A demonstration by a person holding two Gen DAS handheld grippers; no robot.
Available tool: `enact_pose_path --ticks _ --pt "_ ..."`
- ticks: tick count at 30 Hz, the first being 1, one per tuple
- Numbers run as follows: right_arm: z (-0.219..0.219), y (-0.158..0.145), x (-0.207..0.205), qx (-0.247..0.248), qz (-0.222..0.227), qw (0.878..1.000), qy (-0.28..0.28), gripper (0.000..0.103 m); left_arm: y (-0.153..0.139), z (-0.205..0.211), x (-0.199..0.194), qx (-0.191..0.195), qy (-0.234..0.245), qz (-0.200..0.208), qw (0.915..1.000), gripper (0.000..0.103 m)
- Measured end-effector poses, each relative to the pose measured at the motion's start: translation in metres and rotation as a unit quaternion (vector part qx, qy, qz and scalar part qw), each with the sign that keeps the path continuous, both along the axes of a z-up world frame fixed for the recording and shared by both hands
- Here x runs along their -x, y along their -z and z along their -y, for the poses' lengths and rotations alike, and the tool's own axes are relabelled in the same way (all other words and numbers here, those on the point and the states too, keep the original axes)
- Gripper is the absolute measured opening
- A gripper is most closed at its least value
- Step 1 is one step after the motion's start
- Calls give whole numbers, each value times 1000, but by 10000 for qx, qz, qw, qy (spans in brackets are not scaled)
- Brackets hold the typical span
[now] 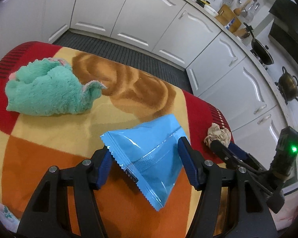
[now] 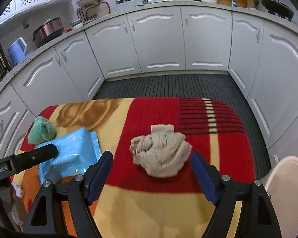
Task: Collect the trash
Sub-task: 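Grasp the blue wrapper with the left tool while the right tool grasps the beige crumpled paper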
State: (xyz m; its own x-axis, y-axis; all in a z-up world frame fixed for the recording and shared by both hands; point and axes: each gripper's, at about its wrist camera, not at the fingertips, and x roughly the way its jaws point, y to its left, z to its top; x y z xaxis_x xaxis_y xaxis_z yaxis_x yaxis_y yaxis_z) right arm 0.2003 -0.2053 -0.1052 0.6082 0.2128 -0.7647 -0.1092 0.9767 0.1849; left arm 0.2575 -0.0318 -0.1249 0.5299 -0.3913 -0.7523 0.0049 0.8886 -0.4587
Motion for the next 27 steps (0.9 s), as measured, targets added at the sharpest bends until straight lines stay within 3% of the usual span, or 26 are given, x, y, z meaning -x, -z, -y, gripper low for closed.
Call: enact_pose_path --ticks 2,6,11,13,14,21,27 --pt "-1 5 -4 -4 -16 10000 -19 78 2 1 -2 -1 -46 5 10000 62" --pt "-3 15 -8 88 -53 9999 -9 49 4 4 -3 -60 -100 113 9999 62" --pt "11 11 1 -259 55 9996 88 33 5 12 0 -75 55 197 9998 59" --pt "16 5 7 -355 123 9992 98 32 1 11 4 -103 50 320 9994 48" --pt "18 2 11 -376 159 9991 88 31 -1 10 5 -89 59 354 9993 37" --pt "18 -19 42 -455 374 9982 -56 30 -24 11 27 -69 401 625 9972 26" --pt "15 -37 70 -488 549 9972 -161 30 -48 14 50 -83 544 890 9945 24"
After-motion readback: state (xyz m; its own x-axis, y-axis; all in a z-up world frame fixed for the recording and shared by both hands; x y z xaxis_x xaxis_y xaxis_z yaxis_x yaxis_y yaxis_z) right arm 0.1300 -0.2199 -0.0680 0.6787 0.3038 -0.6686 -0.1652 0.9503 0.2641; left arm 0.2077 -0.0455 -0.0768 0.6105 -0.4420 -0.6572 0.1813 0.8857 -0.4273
